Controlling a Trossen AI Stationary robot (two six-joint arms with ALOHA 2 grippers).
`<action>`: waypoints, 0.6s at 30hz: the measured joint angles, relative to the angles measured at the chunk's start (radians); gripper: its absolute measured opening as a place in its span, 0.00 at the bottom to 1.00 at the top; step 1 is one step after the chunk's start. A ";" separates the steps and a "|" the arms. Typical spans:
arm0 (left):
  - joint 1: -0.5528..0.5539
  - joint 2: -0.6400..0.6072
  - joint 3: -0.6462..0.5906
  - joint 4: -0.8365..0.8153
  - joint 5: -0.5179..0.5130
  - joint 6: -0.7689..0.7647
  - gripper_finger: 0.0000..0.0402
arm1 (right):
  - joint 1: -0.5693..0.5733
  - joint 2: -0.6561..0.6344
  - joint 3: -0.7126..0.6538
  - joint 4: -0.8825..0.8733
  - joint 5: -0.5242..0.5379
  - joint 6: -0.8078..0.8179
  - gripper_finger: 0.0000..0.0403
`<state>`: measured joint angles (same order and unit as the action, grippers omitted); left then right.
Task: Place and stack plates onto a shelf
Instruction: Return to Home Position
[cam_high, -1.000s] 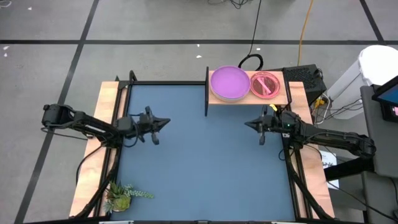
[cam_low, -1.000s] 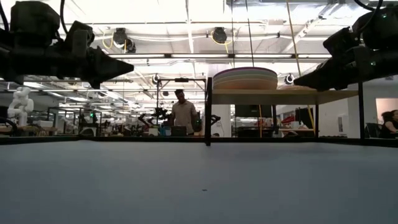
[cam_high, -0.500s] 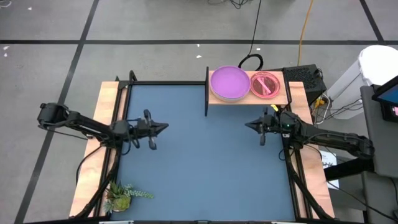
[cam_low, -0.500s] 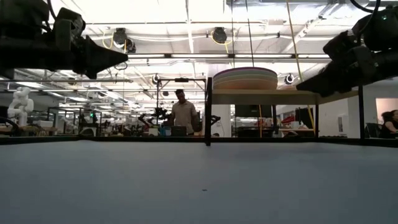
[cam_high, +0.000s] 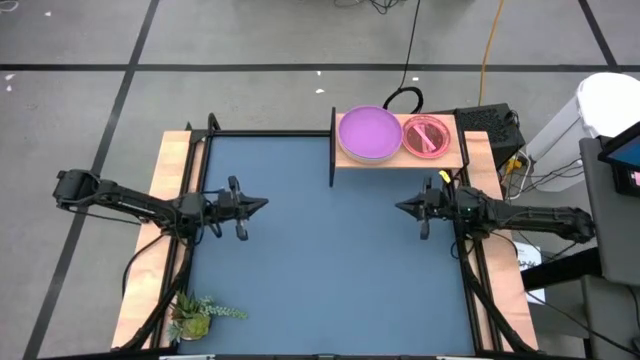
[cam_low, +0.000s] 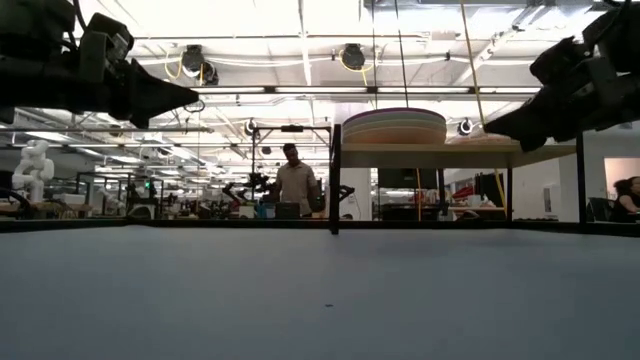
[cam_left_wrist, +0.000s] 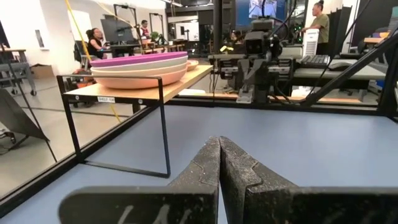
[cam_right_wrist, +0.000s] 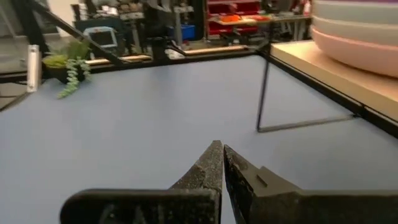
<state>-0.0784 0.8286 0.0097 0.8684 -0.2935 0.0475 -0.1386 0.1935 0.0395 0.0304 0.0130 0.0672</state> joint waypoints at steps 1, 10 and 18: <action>0.000 -0.001 0.000 -0.005 0.000 0.000 0.00 | 0.021 -0.004 0.000 0.002 0.008 0.000 0.00; -0.001 -0.004 0.000 -0.013 0.000 0.000 0.00 | 0.134 -0.036 0.000 -0.004 0.013 0.030 0.00; -0.001 -0.004 0.000 -0.042 0.000 -0.009 0.00 | 0.208 -0.085 0.000 0.000 0.094 0.040 0.00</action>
<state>-0.0792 0.8249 0.0097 0.8268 -0.2935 0.0390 0.0691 0.1084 0.0391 0.0308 0.1074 0.1069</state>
